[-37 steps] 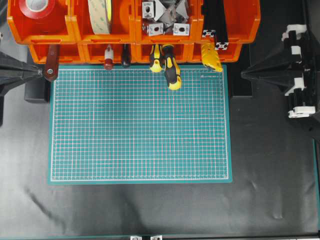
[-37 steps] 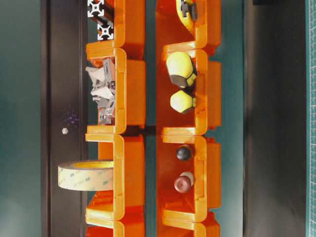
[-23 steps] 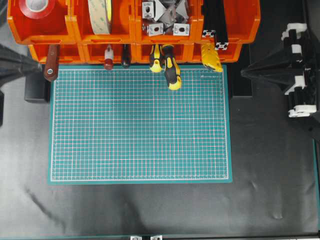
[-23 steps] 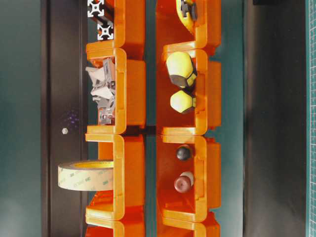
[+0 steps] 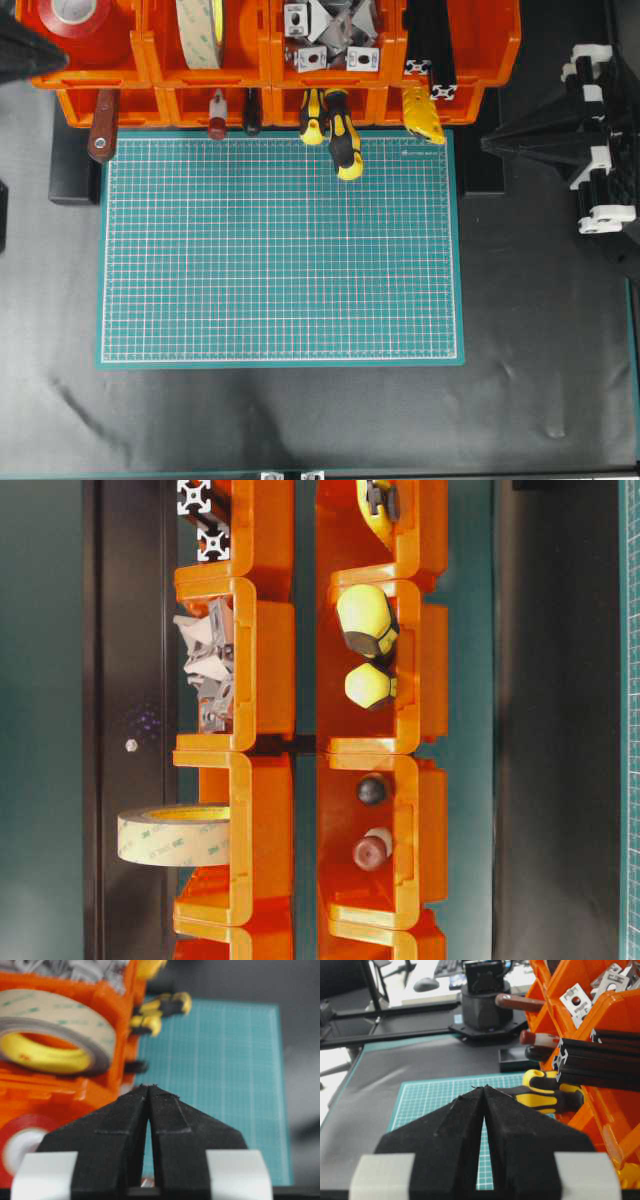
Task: Pick vinyl tape from container rack with left arm.
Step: 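Move the left gripper up to the red tape roll in the top-left bin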
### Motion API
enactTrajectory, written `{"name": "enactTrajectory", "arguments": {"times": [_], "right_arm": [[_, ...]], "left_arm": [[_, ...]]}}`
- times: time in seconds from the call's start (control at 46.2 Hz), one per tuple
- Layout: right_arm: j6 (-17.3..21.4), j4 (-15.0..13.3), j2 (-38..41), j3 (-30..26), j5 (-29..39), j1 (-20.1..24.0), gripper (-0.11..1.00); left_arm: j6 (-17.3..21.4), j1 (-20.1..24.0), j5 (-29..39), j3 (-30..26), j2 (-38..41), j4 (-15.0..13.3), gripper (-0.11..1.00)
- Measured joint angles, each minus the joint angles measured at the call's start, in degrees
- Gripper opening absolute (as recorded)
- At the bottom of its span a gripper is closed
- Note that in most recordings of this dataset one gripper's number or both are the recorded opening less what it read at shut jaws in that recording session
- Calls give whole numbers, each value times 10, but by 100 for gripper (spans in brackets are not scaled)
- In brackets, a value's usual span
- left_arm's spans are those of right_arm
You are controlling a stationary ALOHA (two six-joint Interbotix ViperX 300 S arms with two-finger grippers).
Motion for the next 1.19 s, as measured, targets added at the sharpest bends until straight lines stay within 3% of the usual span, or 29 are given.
{"name": "enactTrajectory", "arguments": {"times": [0.152, 0.303, 0.433, 0.649, 0.714, 0.801, 0.974, 1.017, 1.19], "right_arm": [[1, 1, 1, 0, 1, 0, -1], [1, 0, -5, 0, 1, 0, -1], [1, 0, -10, 0, 1, 0, -1], [0, 0, -13, 0, 1, 6, -1], [1, 0, -13, 0, 1, 10, -1], [1, 0, -14, 0, 1, 11, -1], [1, 0, -14, -1, 1, 17, -1], [1, 0, -14, -1, 1, 18, -1], [1, 0, -16, -4, 0, 25, -1]], "left_arm": [[66, 18, 130, -78, 58, 0, 1], [85, 43, 219, -119, 106, 2, 1], [100, 48, 268, -142, 143, 8, 1], [140, 56, 279, -153, 160, 10, 5], [145, 60, 279, -153, 161, 10, 11], [148, 68, 279, -153, 161, 10, 28], [146, 79, 277, -152, 165, 10, 77], [145, 79, 276, -151, 168, 10, 85], [146, 81, 273, -134, 176, 10, 81]]}}
